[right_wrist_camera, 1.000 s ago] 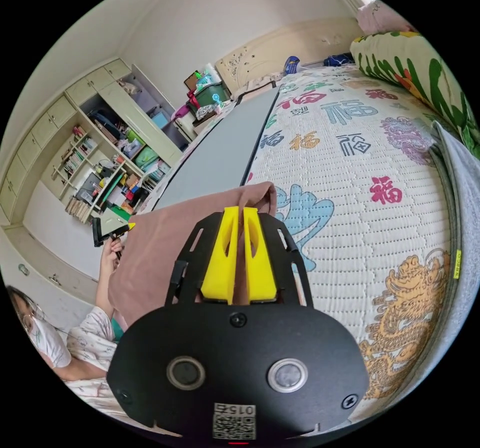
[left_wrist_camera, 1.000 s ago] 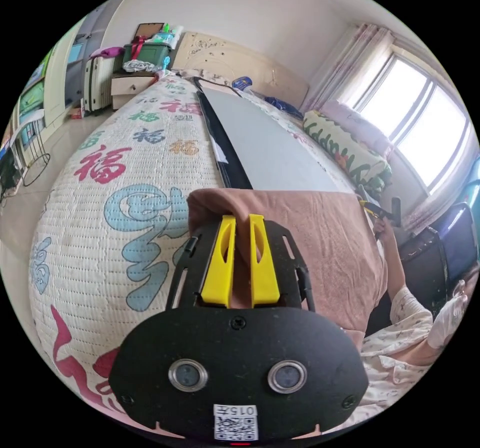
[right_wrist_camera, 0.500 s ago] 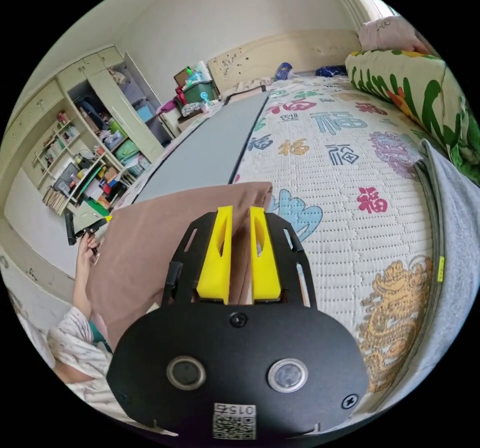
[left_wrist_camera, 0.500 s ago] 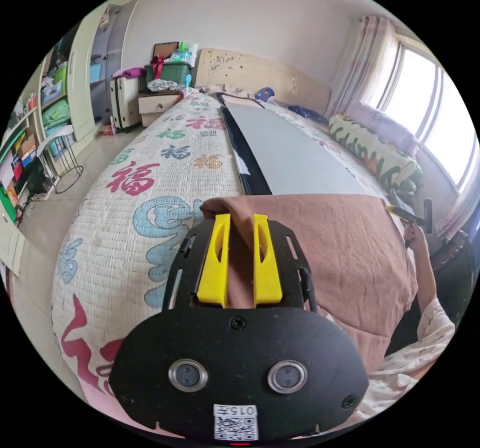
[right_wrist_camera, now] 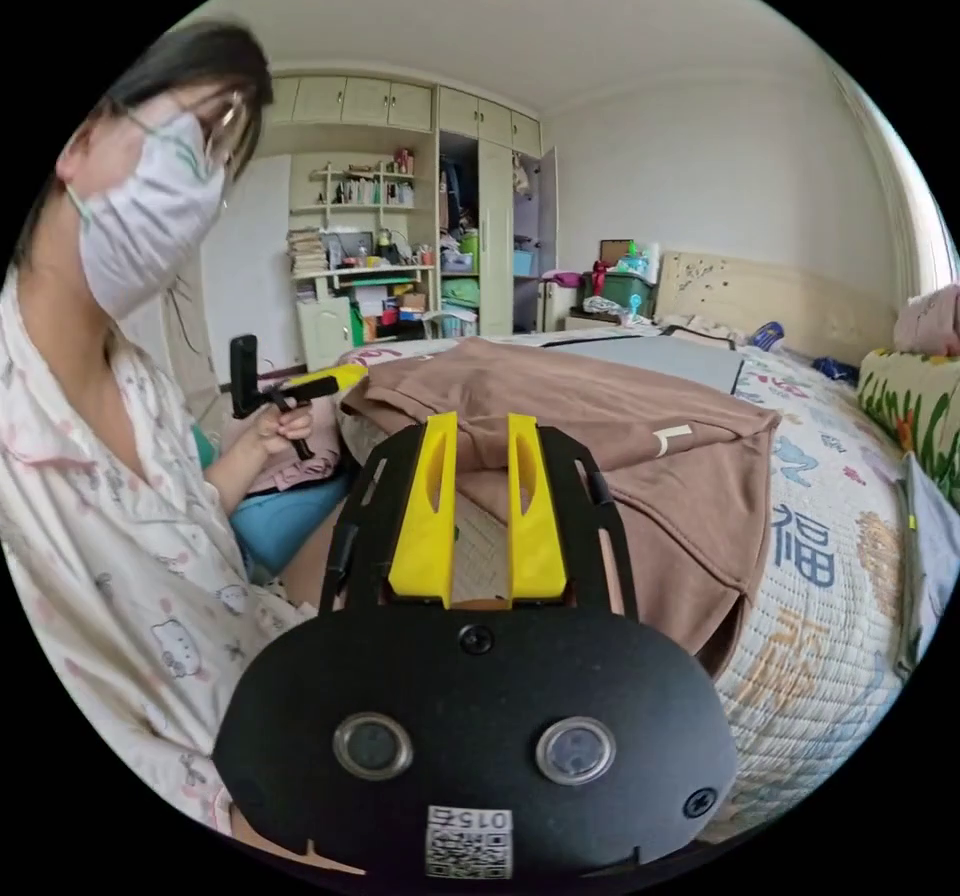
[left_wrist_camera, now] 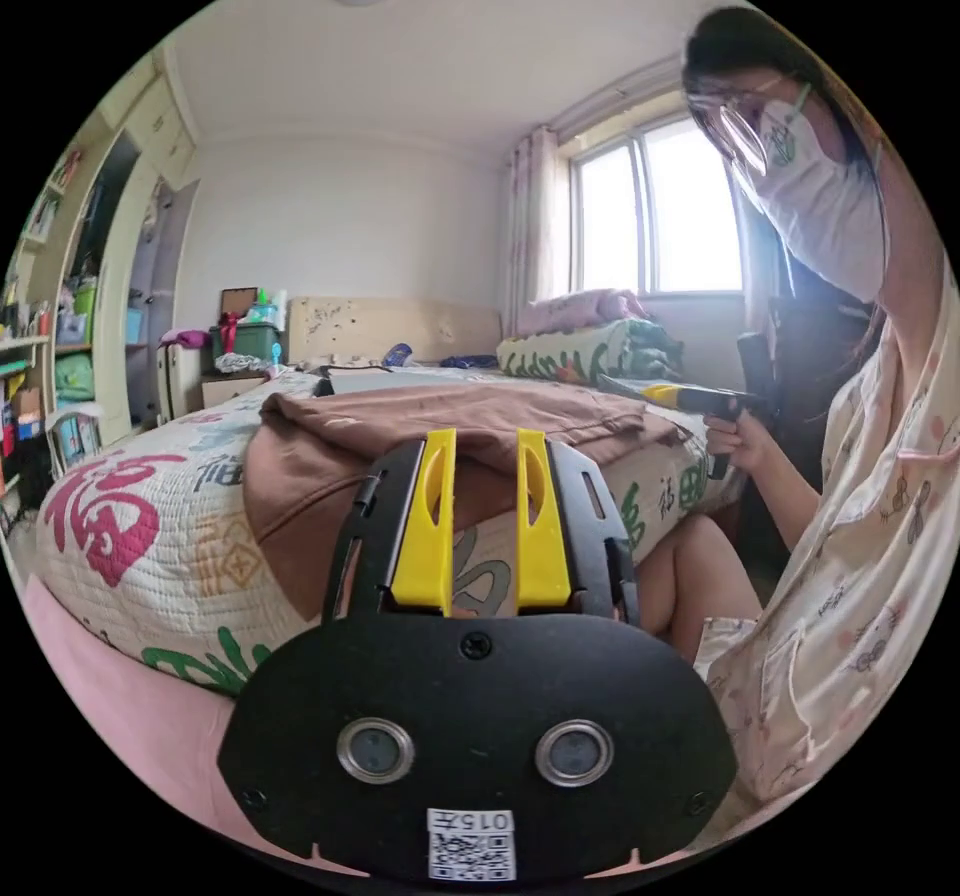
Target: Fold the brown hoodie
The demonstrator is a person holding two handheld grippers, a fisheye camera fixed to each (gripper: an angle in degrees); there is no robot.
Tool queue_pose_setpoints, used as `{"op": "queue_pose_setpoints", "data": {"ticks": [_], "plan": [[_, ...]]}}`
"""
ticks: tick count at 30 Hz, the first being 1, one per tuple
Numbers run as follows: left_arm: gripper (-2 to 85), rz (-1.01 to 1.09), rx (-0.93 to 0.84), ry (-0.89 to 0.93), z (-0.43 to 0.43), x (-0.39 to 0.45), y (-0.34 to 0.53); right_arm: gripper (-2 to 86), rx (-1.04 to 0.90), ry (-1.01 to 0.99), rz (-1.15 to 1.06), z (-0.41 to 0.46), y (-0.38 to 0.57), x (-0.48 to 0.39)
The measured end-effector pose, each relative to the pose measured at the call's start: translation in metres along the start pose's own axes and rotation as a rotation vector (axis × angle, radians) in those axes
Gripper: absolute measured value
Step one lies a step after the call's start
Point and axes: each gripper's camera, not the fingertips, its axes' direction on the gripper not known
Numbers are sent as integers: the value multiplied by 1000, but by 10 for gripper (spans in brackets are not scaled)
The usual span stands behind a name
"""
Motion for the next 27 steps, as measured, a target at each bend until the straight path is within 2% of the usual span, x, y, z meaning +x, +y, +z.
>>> {"op": "queue_pose_setpoints", "data": {"ticks": [5,13,16,18,22,27], "plan": [[93,91,-125,26,14,18,18,92,-97,226,-103,85,74,-25],[67,149,-178,-150,17,47,30,53,-101,387,-149,141,151,-21],[32,133,-172,-140,10,47,27,48,-112,377,-166,152,168,-13],[15,137,-150,-72,-2,46,23,45,-90,366,-141,150,180,-4],[3,183,-199,-46,-12,46,13,43,-167,355,-154,170,218,15],[0,144,-187,-9,-16,42,-5,45,-125,384,-142,189,248,37]]}}
